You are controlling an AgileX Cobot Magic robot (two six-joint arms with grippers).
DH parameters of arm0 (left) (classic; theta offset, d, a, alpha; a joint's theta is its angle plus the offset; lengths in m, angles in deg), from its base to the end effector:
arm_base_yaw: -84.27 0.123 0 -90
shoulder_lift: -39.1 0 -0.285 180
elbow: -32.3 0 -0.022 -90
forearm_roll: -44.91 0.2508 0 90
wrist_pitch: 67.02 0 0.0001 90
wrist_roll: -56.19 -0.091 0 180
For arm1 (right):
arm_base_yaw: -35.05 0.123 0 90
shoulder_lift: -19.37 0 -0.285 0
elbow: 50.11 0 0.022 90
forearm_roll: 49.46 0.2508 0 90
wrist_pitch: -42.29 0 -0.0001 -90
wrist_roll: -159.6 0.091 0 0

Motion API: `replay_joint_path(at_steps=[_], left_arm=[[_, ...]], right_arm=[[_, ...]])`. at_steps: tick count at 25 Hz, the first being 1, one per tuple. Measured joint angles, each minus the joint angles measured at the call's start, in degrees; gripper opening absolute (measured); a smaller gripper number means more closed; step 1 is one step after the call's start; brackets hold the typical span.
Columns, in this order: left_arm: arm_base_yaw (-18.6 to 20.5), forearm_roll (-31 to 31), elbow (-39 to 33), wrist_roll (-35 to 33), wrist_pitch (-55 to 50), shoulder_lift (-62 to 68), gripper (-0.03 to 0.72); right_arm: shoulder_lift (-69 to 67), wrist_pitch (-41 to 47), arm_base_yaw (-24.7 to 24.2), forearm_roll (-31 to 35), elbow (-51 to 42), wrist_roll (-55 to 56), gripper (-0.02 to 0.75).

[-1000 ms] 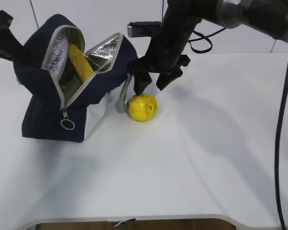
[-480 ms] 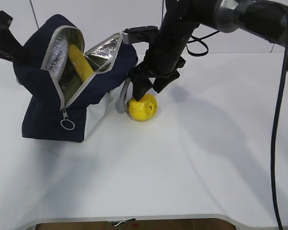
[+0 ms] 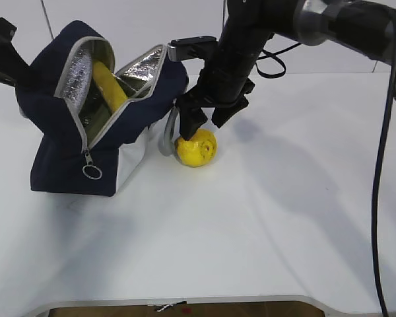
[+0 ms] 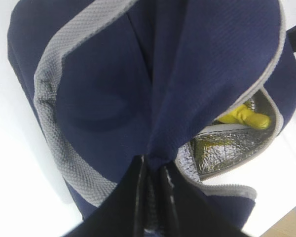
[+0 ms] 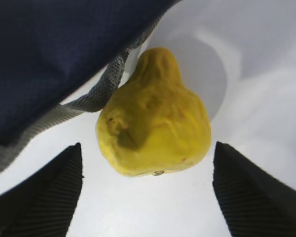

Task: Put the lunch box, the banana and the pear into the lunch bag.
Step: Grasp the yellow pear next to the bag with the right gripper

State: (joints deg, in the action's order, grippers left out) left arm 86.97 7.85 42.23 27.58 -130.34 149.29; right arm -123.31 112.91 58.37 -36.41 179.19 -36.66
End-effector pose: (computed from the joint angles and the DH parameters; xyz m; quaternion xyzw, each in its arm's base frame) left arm 0.3795 -0.0312 0.2963 0.1123 0.9371 -0.2537 0.2117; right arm 0.4546 0.2171 0.2177 -0.3120 0.9333 0.1197 0.1312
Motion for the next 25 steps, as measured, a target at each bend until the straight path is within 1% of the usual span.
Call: replay_joint_path(at_steps=[3,10,16,25], left_arm=[[0.00,0.26,0.00,0.00,-0.09,0.00,0.021],[0.00,0.60,0.00,0.00,-0.09,0.00,0.021],[0.00,1.31,0.00,0.00,-0.09,0.00,0.021],[0.00,1.34,0.00,0.00,-0.51,0.00,0.021]], right_arm=[[-0.26,-0.67,0.00,0.29,0.00,-1.14,0.673],[-1.10,-3.97,1.16,0.68,0.00,-4.34,0.675],[-1.99,-4.57,1.40,0.45,0.00,-4.71,0.674],[-3.67,-5.89,1.40,-1.84,0.00,-5.58,0.672]])
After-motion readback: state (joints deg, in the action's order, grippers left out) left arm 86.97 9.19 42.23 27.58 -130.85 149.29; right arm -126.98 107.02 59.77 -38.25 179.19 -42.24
